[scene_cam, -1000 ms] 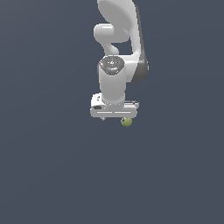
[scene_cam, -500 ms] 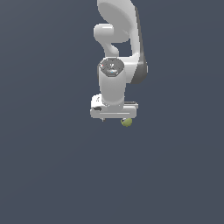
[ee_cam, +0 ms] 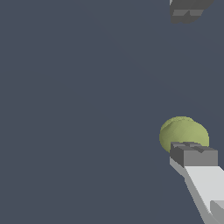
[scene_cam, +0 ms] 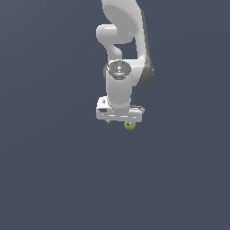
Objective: Pick up the object and move it to a goal position.
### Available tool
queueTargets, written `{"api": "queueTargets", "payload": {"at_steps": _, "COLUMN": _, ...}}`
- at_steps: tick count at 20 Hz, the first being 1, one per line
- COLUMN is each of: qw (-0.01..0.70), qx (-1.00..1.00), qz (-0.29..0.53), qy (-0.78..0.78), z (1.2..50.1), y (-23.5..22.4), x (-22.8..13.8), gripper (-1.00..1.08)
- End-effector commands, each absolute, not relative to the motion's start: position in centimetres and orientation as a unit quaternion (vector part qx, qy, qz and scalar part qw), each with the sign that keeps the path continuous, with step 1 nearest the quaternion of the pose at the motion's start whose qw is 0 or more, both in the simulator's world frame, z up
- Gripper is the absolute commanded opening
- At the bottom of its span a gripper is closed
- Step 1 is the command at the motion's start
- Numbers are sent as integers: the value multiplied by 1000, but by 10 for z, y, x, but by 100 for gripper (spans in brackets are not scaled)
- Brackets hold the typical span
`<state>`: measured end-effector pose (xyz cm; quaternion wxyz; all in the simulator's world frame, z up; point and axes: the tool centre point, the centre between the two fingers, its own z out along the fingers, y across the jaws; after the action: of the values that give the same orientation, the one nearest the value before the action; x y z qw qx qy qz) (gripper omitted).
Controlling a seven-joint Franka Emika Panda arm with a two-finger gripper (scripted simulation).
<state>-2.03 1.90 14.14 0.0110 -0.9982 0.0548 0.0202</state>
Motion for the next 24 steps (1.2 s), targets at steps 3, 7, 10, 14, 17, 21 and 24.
{"api": "queueTargets", "payload": {"at_steps": 3, "qw": 9, "qx": -996, "qz": 19, "qy": 90, "z": 135, "y": 28, "x": -26, "gripper": 100}}
{"api": "queueTargets", "payload": {"at_steps": 7, "qw": 7, "qx": -991, "qz": 17, "qy": 131, "z": 128, "y": 38, "x": -33, "gripper": 100}}
{"api": "queueTargets", "payload": {"at_steps": 10, "qw": 6, "qx": -987, "qz": 15, "qy": 163, "z": 122, "y": 46, "x": -39, "gripper": 100}}
{"api": "queueTargets", "payload": {"at_steps": 14, "qw": 4, "qx": -979, "qz": 12, "qy": 205, "z": 115, "y": 55, "x": -47, "gripper": 100}}
{"api": "queueTargets", "payload": {"at_steps": 17, "qw": 3, "qx": -971, "qz": 10, "qy": 237, "z": 110, "y": 62, "x": -54, "gripper": 100}}
{"api": "queueTargets", "payload": {"at_steps": 21, "qw": 2, "qx": -960, "qz": 7, "qy": 279, "z": 104, "y": 71, "x": -62, "gripper": 100}}
{"api": "queueTargets", "payload": {"at_steps": 24, "qw": 1, "qx": -952, "qz": 5, "qy": 306, "z": 99, "y": 76, "x": -68, "gripper": 100}}
